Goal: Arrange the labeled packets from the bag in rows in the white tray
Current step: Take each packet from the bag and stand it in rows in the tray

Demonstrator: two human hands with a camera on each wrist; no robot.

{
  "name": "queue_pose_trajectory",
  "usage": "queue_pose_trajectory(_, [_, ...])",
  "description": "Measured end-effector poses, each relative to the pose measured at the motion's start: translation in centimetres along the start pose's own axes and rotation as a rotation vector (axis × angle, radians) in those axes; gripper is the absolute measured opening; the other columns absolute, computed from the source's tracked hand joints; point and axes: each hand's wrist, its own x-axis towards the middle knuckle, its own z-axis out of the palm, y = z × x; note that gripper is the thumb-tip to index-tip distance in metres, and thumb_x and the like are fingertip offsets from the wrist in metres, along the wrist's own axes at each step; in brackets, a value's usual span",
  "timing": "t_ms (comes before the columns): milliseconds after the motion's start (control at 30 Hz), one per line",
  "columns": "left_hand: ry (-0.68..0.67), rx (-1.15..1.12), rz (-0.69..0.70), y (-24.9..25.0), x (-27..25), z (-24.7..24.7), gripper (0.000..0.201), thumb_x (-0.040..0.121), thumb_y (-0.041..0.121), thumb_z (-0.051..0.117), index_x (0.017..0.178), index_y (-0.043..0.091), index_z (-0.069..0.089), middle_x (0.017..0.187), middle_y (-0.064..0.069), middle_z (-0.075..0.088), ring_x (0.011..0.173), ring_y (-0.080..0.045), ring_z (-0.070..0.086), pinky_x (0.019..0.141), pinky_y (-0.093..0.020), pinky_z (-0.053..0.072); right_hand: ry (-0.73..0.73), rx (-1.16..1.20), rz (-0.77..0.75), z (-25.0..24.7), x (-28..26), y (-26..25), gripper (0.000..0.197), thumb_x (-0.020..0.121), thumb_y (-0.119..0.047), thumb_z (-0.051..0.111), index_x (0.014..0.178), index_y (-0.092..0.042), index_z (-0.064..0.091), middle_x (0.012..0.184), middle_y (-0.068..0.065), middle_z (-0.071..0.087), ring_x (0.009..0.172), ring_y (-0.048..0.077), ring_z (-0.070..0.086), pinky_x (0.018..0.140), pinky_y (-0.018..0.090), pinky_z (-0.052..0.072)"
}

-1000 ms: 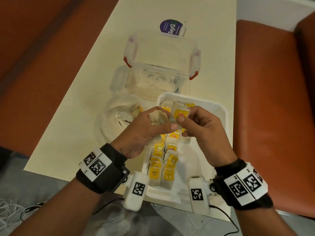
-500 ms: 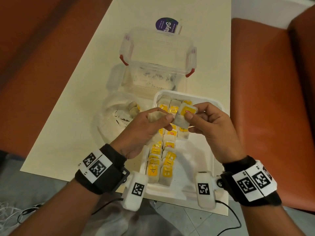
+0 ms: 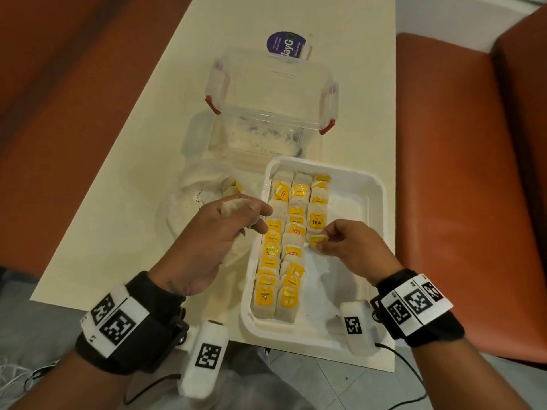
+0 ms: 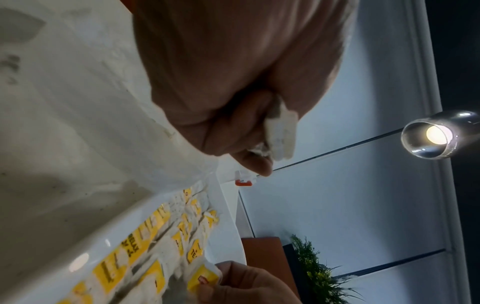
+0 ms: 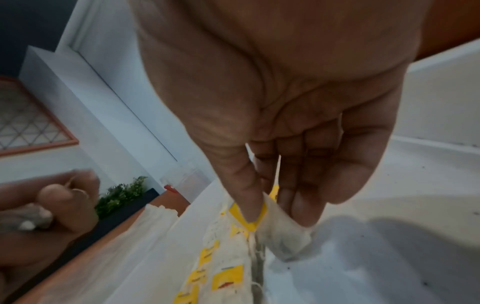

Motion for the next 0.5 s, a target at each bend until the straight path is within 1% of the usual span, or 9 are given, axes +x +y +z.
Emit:
queue_pose_trajectory(67, [0.025, -0.008, -0.011, 0.1, -0.3, -0.3, 0.025, 0.1, 0.027, 0.052, 0.089, 0.02, 0.074, 0.073, 0.005, 0.067, 0.065, 0.003, 0.055, 0.075, -0.027, 0.037, -0.026, -0.003, 0.023, 0.2, 0.5, 0.1, 0.01, 0.085, -0.022, 0.077, 0.087, -0.018, 0.068, 0.081, 0.0, 0.071, 0.077, 0.019, 0.066, 0.072, 0.035, 0.05])
queue_pose_trajectory(167, [0.044, -0.005, -0.027, 0.1, -0.5, -0.6, 0.027, 0.1, 0.026, 0.052, 0.084, 0.024, 0.074, 0.072, 0.006, 0.066, 0.063, 0.004, 0.054, 0.07, -0.027, 0.037, -0.059, 0.05, 0.067, 0.2, 1.0, -0.1, 0.01, 0.085, -0.015, 0.077, 0.089, -0.017, 0.067, 0.076, -0.001, 0.069, 0.07, 0.014, 0.064, 0.067, 0.028, 0.048])
queue_pose_trajectory(200, [0.047, -0.007, -0.032, 0.2, -0.5, -0.7, 0.028, 0.1, 0.027, 0.053, 0.083, 0.025, 0.074, 0.072, 0.006, 0.066, 0.062, 0.004, 0.054, 0.067, -0.027, 0.036, -0.05, 0.053, 0.078, 0.1, 1.1, -0.2, 0.012, 0.085, -0.015, 0.077, 0.089, -0.019, 0.066, 0.075, -0.001, 0.068, 0.068, 0.013, 0.064, 0.066, 0.028, 0.047])
queue_pose_trajectory(267, [0.047, -0.012, -0.043, 0.1, -0.5, -0.8, 0.028, 0.1, 0.027, 0.053, 0.083, 0.025, 0.074, 0.072, 0.005, 0.065, 0.062, 0.004, 0.054, 0.063, -0.027, 0.035, -0.025, 0.059, 0.09, 0.1, 1.4, -0.3, 0.014, 0.085, -0.015, 0.077, 0.087, -0.02, 0.064, 0.073, -0.001, 0.069, 0.068, 0.015, 0.065, 0.068, 0.032, 0.049])
queue_pose_trajectory(333, [0.047, -0.009, -0.047, 0.1, -0.5, -0.8, 0.027, 0.1, 0.028, 0.053, 0.083, 0.024, 0.074, 0.072, 0.005, 0.065, 0.062, 0.003, 0.054, 0.066, -0.027, 0.036, -0.024, 0.052, 0.078, -0.2, 1.4, -0.4, 0.013, 0.087, -0.017, 0.075, 0.089, -0.021, 0.064, 0.075, 0.002, 0.071, 0.069, 0.016, 0.066, 0.072, 0.035, 0.05])
queue_pose_trajectory(367, [0.049, -0.01, -0.05, 0.0, -0.5, -0.8, 0.027, 0.1, 0.028, 0.052, 0.083, 0.024, 0.074, 0.073, 0.004, 0.065, 0.062, 0.003, 0.054, 0.066, -0.026, 0.036, -0.041, 0.05, 0.066, -0.3, 1.3, -0.4, 0.011, 0.088, -0.018, 0.075, 0.09, -0.02, 0.064, 0.076, 0.004, 0.072, 0.069, 0.015, 0.066, 0.071, 0.034, 0.05])
queue_pose_trajectory(467, [0.061, -0.013, -0.063, 0.0, -0.4, -0.8, 0.028, 0.1, 0.027, 0.053, 0.081, 0.024, 0.074, 0.073, 0.004, 0.065, 0.062, 0.004, 0.054, 0.066, -0.027, 0.036, -0.137, 0.116, 0.06, -0.9, 0.7, -1.0, 0.012, 0.09, -0.017, 0.073, 0.097, -0.017, 0.063, 0.074, 0.003, 0.069, 0.061, 0.009, 0.062, 0.061, 0.024, 0.046])
queue_pose_trajectory(500, [0.063, -0.012, -0.067, 0.0, -0.4, -0.8, 0.029, 0.1, 0.027, 0.053, 0.081, 0.025, 0.074, 0.073, 0.004, 0.066, 0.062, 0.004, 0.054, 0.066, -0.027, 0.036, -0.152, 0.12, 0.068, -0.9, 0.8, -0.9, 0.013, 0.091, -0.017, 0.072, 0.099, -0.017, 0.063, 0.073, 0.003, 0.068, 0.061, 0.009, 0.061, 0.06, 0.023, 0.045])
